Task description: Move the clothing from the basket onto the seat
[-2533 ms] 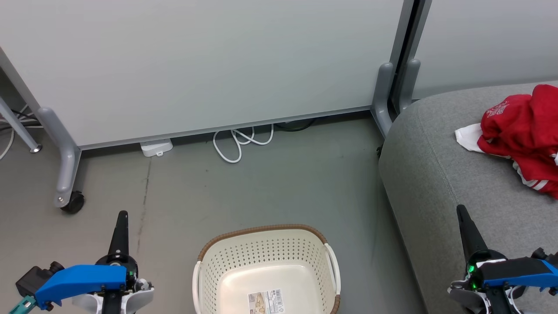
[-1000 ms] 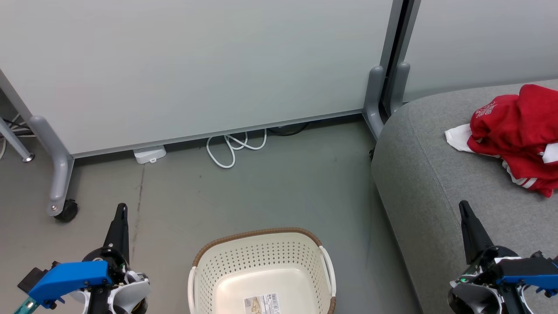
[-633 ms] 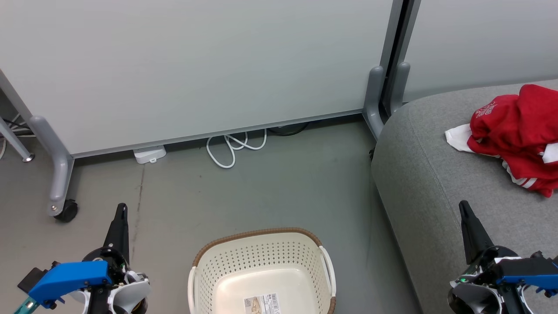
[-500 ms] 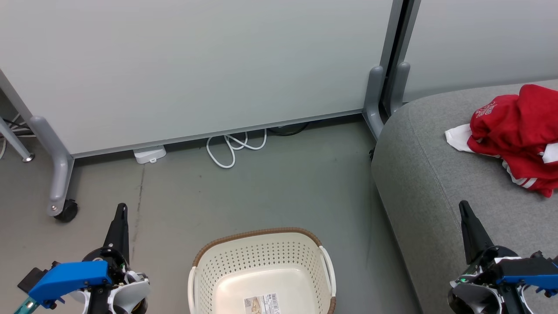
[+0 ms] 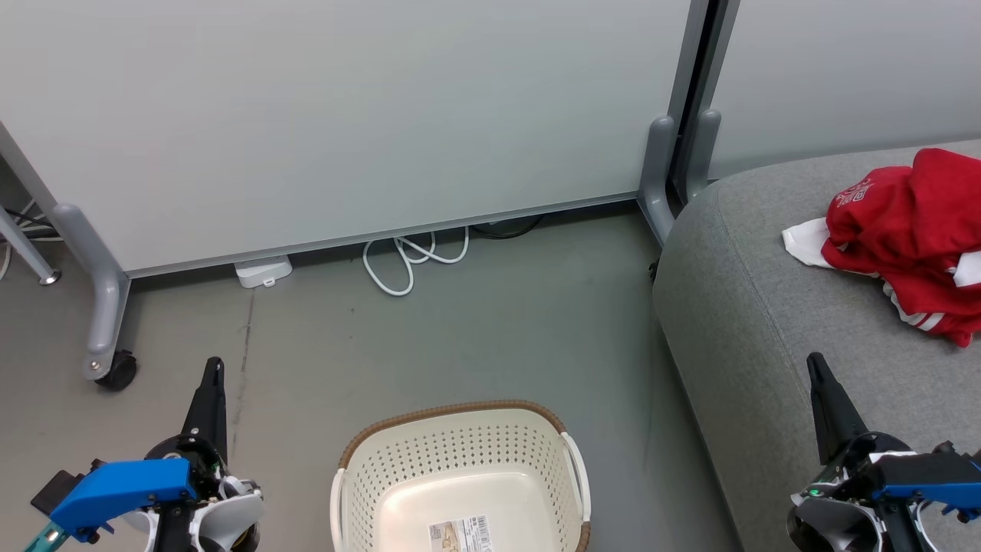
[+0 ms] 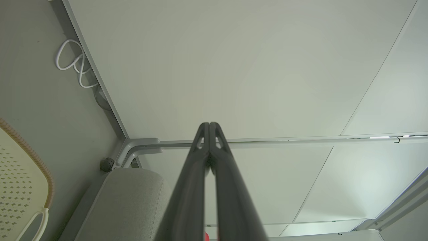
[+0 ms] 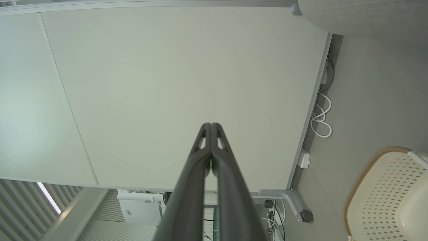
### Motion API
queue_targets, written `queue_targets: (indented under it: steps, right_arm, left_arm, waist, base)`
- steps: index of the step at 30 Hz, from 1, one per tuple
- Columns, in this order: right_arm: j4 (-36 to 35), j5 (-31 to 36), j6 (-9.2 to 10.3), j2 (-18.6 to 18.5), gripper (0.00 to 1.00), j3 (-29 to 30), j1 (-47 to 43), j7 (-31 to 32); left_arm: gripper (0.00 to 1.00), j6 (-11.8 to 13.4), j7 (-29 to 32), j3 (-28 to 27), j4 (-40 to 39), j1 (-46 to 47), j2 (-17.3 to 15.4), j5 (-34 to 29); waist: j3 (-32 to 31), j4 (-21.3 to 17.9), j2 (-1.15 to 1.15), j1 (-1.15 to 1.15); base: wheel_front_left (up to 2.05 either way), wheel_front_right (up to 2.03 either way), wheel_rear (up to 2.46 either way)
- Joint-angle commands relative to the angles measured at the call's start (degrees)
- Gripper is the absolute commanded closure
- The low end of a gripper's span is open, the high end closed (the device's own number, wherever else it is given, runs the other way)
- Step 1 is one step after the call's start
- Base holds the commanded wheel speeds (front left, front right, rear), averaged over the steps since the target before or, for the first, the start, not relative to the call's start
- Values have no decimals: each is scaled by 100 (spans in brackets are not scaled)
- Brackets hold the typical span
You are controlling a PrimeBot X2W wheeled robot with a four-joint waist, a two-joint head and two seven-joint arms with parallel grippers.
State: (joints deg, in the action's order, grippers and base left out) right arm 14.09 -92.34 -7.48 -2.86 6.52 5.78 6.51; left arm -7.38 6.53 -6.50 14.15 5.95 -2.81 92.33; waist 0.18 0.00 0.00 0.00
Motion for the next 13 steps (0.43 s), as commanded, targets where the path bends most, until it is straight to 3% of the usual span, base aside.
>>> queue_targets:
  steps: [1, 13]
  right_arm:
    - [-14, -15, -2, -3, 100, 9, 78, 25]
    - [-14, -16, -2, -3, 100, 9, 78, 25]
  left_arm:
    - [100, -20, 22, -14, -20, 54, -13, 16]
    - [100, -20, 22, -14, -21, 54, -13, 17]
  waist:
    - [0, 0, 0, 0]
    - [0, 0, 0, 0]
  base:
    - [0, 0, 0]
    - [0, 0, 0]
